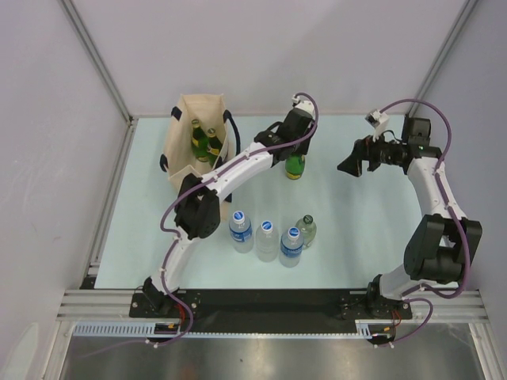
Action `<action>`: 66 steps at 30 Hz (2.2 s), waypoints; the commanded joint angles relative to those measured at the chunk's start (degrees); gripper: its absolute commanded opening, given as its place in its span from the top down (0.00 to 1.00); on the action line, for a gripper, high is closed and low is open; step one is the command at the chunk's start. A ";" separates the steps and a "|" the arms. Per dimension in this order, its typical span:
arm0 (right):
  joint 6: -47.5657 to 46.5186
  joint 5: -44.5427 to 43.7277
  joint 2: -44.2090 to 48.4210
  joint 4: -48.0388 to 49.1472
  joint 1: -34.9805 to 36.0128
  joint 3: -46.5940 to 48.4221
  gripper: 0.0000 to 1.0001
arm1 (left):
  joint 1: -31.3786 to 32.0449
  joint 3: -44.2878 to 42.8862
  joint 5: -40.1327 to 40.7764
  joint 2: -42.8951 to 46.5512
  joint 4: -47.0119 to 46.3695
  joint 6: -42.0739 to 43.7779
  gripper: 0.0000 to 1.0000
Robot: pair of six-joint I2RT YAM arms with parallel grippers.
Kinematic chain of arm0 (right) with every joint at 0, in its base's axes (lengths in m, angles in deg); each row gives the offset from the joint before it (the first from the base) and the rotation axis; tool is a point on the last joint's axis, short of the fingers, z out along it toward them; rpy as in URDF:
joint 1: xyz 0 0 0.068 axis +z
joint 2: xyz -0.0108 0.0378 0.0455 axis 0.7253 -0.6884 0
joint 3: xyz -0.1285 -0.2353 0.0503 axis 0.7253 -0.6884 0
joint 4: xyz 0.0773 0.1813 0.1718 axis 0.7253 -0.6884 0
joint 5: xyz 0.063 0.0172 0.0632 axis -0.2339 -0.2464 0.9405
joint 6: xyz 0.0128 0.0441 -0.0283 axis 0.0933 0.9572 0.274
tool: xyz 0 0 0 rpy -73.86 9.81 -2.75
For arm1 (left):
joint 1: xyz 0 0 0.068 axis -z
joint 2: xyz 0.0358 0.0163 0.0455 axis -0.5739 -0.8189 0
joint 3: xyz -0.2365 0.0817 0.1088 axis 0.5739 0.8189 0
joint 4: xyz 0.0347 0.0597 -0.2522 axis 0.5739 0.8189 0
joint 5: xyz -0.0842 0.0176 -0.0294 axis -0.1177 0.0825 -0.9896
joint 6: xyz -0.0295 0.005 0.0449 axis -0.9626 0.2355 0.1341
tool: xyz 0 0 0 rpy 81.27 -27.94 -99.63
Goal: Place the beverage into the canvas bag
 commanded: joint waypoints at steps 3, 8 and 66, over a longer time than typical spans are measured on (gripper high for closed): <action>1.74 0.51 3.19 1.13 -0.45 -0.92 0.00 | 0.16 -4.98 1.35 -0.75 -0.15 3.68 0.76; 1.74 0.51 4.16 0.87 -0.63 -1.27 0.00 | 0.25 -5.69 0.91 3.80 -1.46 6.76 1.00; 2.27 -0.01 6.01 -2.03 0.77 -5.93 0.00 | -30.86 30.52 -1.37 50.75 -13.32 7.02 1.00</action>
